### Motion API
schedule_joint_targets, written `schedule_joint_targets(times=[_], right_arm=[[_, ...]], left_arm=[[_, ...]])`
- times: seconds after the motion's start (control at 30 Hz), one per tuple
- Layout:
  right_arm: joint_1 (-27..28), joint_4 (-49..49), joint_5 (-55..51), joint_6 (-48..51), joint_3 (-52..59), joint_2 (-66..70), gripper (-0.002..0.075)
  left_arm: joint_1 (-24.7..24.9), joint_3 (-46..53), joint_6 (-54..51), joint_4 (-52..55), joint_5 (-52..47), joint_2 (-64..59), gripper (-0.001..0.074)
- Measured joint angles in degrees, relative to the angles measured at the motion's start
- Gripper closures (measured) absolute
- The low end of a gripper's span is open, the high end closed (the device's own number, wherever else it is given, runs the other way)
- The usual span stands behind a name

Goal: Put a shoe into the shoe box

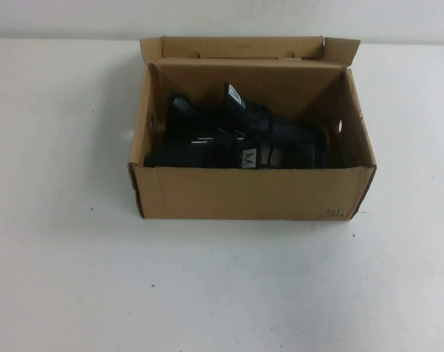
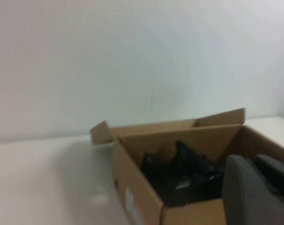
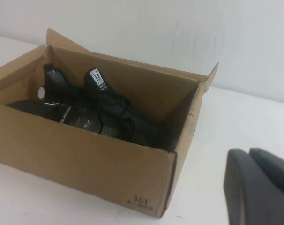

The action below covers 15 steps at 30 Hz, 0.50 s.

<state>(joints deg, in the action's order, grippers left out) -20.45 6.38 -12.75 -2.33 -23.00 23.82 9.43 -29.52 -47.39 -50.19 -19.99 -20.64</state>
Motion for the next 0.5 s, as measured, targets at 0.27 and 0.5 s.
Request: schedule_joint_targets(times=[0.27,0.5], right_arm=[[0.0,0.0,0.0,0.0,0.0,0.0,0.0742],[0.0,0.0,0.0,0.0,0.0,0.0,0.0742]], left_arm=[[-0.51,11.22,49.97,42.86,-0.2,7.02,0.0736],[-0.51,23.68,53.67,58.59,-0.46,16.98,0.0736]])
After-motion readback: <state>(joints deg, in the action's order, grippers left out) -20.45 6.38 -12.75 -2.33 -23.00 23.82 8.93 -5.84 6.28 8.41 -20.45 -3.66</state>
